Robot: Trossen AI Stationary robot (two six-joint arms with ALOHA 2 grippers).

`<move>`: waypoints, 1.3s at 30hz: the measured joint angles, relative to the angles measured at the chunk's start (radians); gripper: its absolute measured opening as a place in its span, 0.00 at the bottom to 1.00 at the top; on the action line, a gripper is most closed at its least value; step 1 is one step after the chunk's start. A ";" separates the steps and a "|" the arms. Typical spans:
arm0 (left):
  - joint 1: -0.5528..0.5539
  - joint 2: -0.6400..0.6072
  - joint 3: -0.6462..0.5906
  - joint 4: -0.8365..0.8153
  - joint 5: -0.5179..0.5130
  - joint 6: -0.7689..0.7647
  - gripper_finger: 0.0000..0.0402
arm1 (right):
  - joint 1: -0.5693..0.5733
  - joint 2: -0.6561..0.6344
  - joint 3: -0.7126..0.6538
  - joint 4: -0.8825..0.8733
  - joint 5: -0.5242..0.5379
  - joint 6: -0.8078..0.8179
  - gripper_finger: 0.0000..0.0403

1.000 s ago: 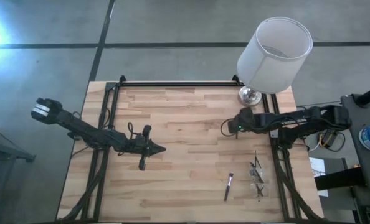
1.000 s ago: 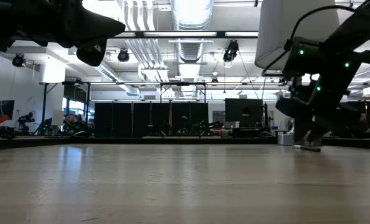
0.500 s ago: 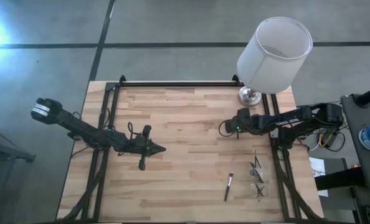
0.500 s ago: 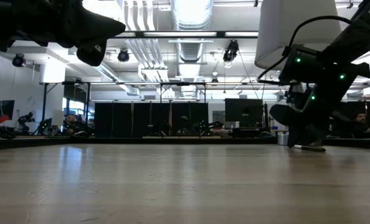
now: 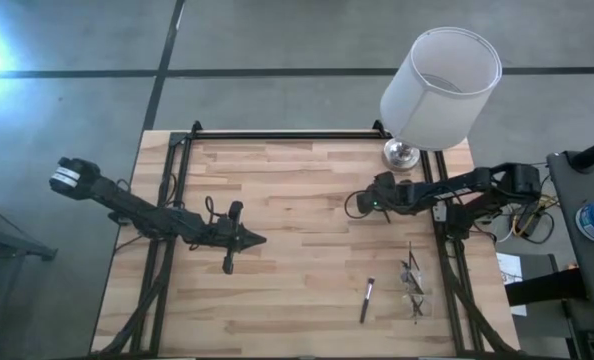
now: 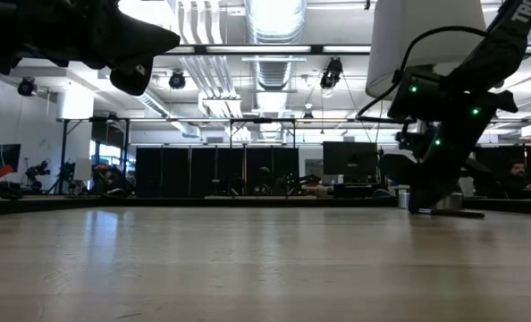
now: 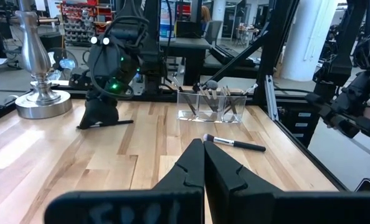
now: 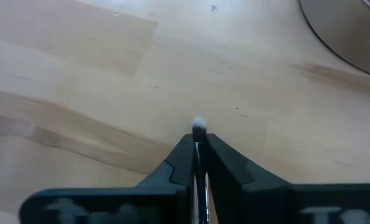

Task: Put items in baskets/containers
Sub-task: Put the eyeshadow brush into the transparent organizer

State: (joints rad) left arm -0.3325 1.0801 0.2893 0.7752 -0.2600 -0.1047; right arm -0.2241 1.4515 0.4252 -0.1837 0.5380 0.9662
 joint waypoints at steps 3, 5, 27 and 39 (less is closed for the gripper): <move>0.000 0.000 0.000 -0.001 0.000 0.000 0.00 | 0.000 -0.021 0.003 -0.010 -0.008 -0.029 0.05; 0.000 0.000 0.000 -0.001 0.000 0.000 0.00 | 0.000 -0.039 0.008 -0.019 -0.016 -0.063 0.04; 0.000 0.000 0.000 -0.009 0.000 0.000 0.00 | 0.581 -0.386 0.074 -0.069 0.352 -0.131 0.02; 0.000 0.000 0.000 -0.016 0.000 -0.003 0.00 | 0.971 -0.385 0.347 -0.606 0.517 -0.002 0.02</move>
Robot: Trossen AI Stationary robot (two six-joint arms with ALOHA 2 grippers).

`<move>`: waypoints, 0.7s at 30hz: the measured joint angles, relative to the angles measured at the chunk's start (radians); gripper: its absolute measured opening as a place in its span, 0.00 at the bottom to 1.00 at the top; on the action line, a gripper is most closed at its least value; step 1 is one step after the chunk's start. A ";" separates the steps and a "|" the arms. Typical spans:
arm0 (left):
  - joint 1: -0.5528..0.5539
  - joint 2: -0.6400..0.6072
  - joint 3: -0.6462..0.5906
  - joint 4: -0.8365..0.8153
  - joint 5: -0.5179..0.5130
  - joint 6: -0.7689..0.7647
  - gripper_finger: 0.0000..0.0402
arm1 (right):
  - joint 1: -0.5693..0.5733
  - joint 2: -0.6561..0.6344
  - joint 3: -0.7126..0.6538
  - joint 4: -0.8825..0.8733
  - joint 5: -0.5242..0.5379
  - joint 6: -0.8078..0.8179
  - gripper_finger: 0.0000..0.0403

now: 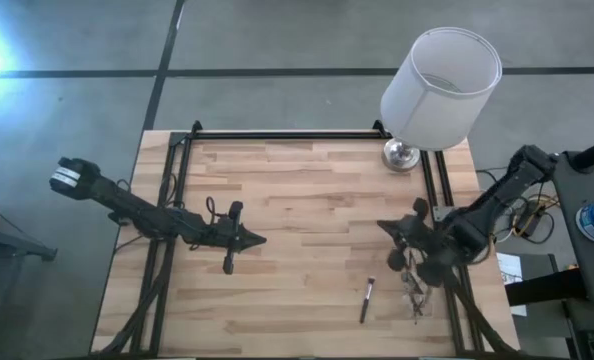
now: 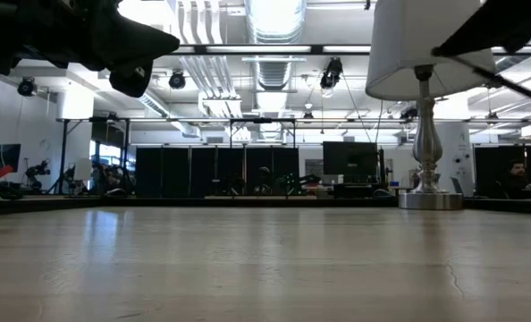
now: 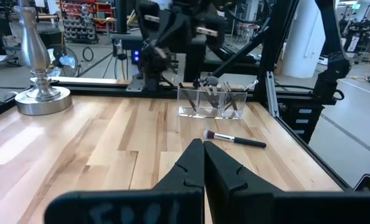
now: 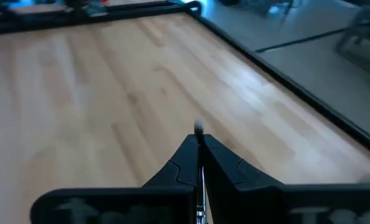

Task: Put items in baskets/containers
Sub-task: Put the eyeshadow brush into the transparent organizer

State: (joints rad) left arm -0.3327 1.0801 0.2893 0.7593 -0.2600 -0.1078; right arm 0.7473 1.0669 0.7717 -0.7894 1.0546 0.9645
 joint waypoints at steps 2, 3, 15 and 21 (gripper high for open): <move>0.000 0.000 0.000 0.000 0.000 0.000 0.00 | 0.069 -0.010 0.002 -0.055 0.020 0.058 0.02; 0.000 0.000 0.000 0.000 0.000 -0.001 0.00 | 0.104 -0.015 0.002 -0.074 0.038 0.087 0.02; 0.000 0.000 0.000 0.000 0.000 -0.001 0.00 | 0.423 0.015 -0.017 -0.124 0.250 0.229 0.02; 0.000 0.000 0.000 -0.002 0.000 -0.001 0.00 | 0.518 0.028 -0.094 -0.252 0.258 0.487 0.02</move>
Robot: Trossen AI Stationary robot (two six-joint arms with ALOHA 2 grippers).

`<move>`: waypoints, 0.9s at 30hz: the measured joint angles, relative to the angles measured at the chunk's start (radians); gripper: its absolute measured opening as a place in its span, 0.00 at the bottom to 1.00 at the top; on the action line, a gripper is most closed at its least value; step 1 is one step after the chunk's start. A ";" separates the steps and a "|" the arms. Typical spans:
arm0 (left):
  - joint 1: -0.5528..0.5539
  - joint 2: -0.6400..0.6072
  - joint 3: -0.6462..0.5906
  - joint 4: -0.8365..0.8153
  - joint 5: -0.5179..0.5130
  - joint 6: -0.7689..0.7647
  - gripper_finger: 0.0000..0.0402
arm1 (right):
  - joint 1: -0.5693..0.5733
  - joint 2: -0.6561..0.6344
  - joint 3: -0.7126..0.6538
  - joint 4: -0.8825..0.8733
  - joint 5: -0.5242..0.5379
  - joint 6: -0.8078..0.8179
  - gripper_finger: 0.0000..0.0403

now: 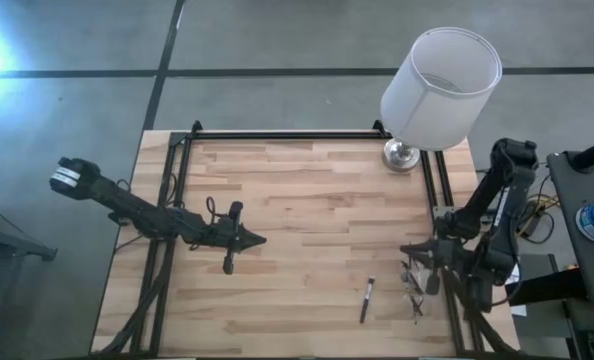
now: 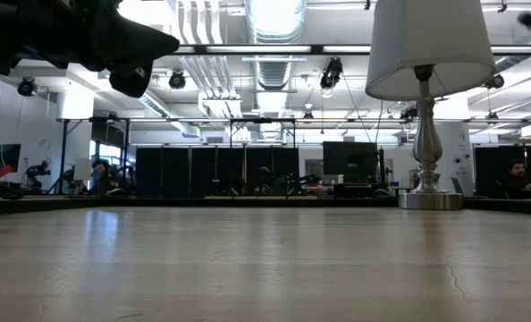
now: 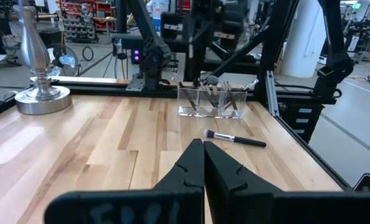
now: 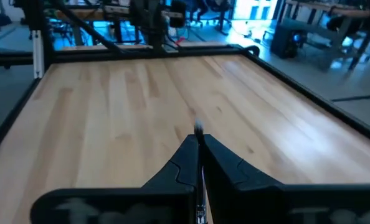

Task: Put items in baskets/containers
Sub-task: Put the eyeshadow brush into the transparent organizer

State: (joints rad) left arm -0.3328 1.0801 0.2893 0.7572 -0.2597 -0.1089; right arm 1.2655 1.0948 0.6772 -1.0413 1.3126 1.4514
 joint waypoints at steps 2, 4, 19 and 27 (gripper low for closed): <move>0.000 0.000 0.000 -0.004 0.000 0.000 0.00 | 0.023 0.000 -0.025 -0.084 0.000 0.135 0.02; 0.000 0.000 0.000 -0.006 0.000 0.000 0.00 | 0.044 -0.004 -0.046 -0.161 0.000 0.253 0.02; 0.000 0.000 0.000 -0.005 0.000 0.000 0.00 | 0.149 0.027 -0.143 -0.108 -0.008 0.422 0.02; 0.001 0.000 0.000 -0.009 0.000 0.000 0.00 | 0.153 0.034 -0.157 -0.087 -0.153 0.486 0.03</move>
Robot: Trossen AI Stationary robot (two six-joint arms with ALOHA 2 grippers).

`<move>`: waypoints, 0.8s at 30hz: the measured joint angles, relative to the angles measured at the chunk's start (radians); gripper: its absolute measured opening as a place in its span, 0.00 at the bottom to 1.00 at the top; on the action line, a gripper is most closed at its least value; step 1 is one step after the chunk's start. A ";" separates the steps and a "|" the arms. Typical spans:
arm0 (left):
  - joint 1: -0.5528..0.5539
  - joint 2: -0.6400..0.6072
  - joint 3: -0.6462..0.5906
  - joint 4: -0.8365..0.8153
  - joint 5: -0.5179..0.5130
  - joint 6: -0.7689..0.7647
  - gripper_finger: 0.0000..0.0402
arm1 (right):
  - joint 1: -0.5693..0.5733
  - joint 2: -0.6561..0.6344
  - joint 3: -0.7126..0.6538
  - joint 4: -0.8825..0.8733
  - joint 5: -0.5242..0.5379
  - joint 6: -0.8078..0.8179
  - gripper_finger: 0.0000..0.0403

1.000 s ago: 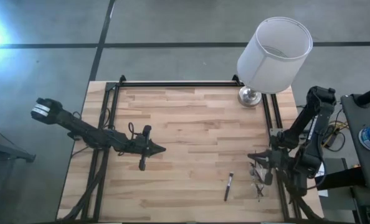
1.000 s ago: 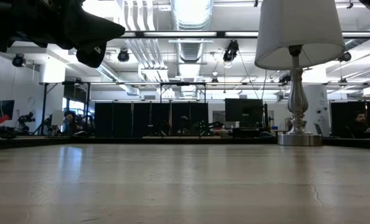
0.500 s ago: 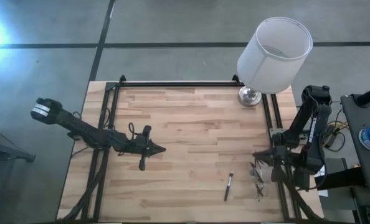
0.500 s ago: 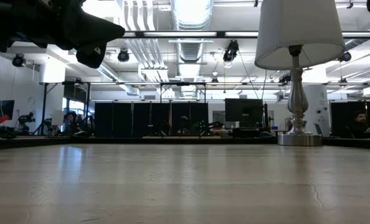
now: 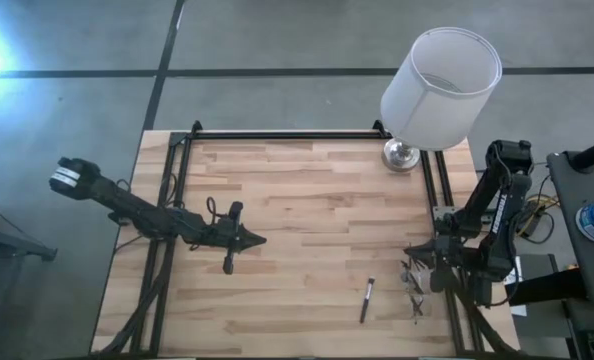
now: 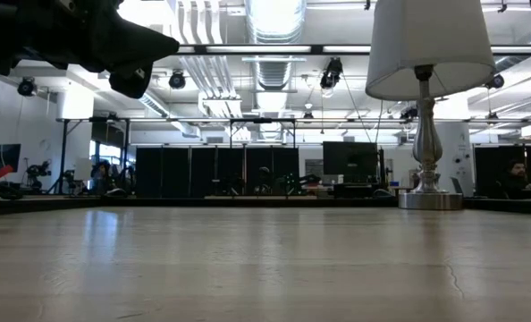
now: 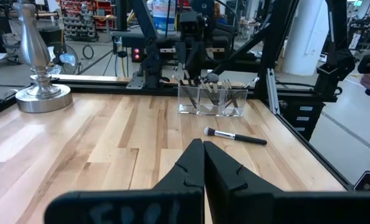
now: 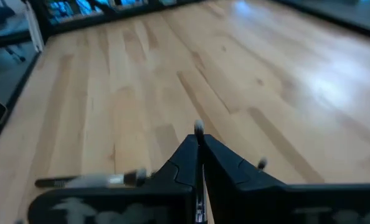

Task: Put items in baskets/containers
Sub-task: Put the eyeshadow brush into the transparent organizer, then put the powder brush into the transparent organizer

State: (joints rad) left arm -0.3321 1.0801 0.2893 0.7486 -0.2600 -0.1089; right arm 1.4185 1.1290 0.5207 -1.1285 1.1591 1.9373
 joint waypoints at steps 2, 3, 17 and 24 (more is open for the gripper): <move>0.000 0.000 0.000 -0.001 0.000 0.000 0.00 | 0.000 0.000 0.011 0.005 -0.037 0.001 0.05; 0.000 0.000 0.000 0.000 0.000 0.000 0.00 | 0.000 0.000 0.015 0.009 -0.048 0.002 0.06; 0.000 0.000 0.000 -0.002 0.000 0.000 0.00 | -0.001 -0.002 0.108 -0.021 -0.121 -0.015 0.23; 0.003 0.000 0.000 -0.002 0.000 0.003 0.00 | -0.046 0.005 0.206 -0.034 -0.049 -0.141 0.20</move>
State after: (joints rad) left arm -0.3292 1.0801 0.2893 0.7467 -0.2604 -0.1058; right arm 1.3726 1.1342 0.7266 -1.1621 1.1099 1.7960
